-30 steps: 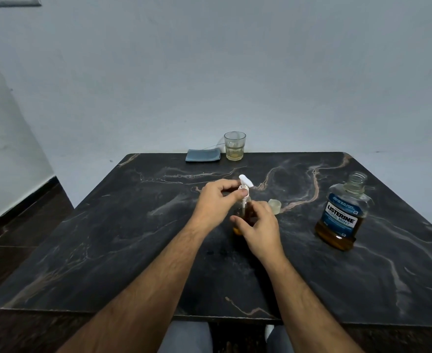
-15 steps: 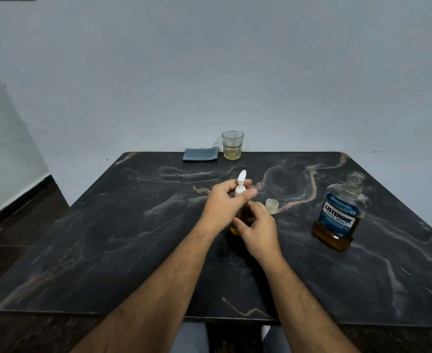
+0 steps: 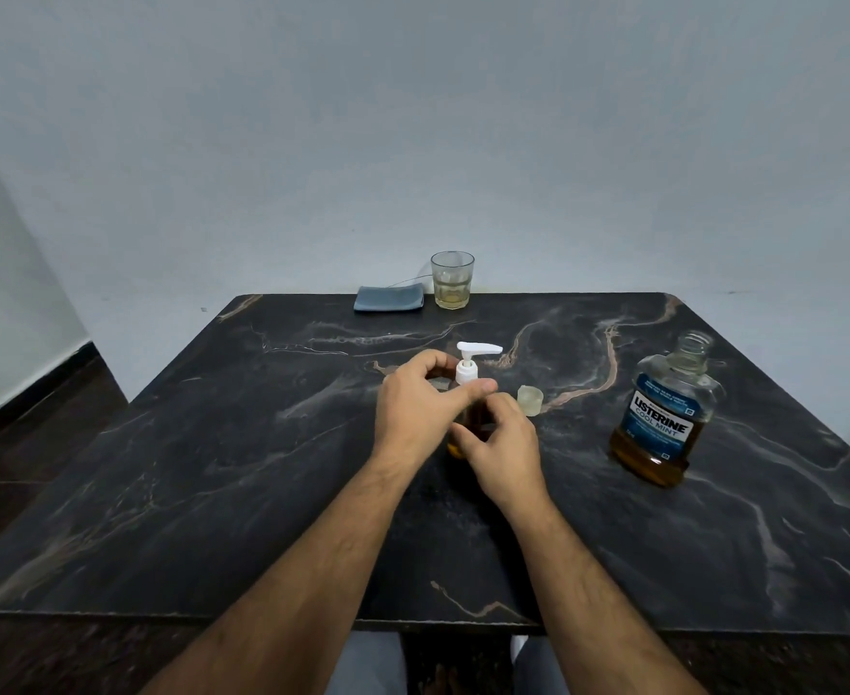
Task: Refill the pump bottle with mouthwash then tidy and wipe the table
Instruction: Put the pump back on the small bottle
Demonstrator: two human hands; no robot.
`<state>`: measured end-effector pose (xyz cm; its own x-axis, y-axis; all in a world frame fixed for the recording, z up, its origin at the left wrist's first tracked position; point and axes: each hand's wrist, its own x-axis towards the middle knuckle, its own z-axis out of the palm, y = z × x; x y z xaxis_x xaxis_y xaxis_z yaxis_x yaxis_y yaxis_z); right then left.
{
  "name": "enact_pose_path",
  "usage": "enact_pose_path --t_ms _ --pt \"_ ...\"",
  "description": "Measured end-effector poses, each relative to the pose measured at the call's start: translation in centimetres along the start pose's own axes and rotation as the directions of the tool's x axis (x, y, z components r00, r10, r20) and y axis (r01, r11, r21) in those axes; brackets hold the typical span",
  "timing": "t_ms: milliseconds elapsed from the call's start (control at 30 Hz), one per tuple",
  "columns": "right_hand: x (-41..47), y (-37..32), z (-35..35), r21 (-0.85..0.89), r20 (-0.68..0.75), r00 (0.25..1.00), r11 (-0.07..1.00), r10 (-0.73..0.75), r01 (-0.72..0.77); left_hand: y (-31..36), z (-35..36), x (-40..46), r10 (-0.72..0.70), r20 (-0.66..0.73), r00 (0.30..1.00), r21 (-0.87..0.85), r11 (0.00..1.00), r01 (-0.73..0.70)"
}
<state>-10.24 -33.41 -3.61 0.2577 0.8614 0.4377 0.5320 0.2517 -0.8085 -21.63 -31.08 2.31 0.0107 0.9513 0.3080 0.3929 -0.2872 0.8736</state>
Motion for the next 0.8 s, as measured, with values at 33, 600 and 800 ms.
enact_pose_path --t_ms 33,600,800 --pt "0.0 0.0 0.0 -0.003 0.002 1.000 1.000 0.000 0.000 0.3 0.2 0.0 0.001 -0.029 1.000 0.055 0.998 0.000" --pt "0.2 0.3 -0.6 0.146 0.140 0.987 0.984 0.081 -0.102 0.0 -1.0 1.6 0.050 0.215 0.975 -0.028 0.999 -0.045" --pt "0.0 0.4 -0.1 0.081 0.086 0.993 0.993 0.085 -0.092 0.7 0.8 -0.7 -0.008 -0.064 0.998 0.051 0.999 0.012"
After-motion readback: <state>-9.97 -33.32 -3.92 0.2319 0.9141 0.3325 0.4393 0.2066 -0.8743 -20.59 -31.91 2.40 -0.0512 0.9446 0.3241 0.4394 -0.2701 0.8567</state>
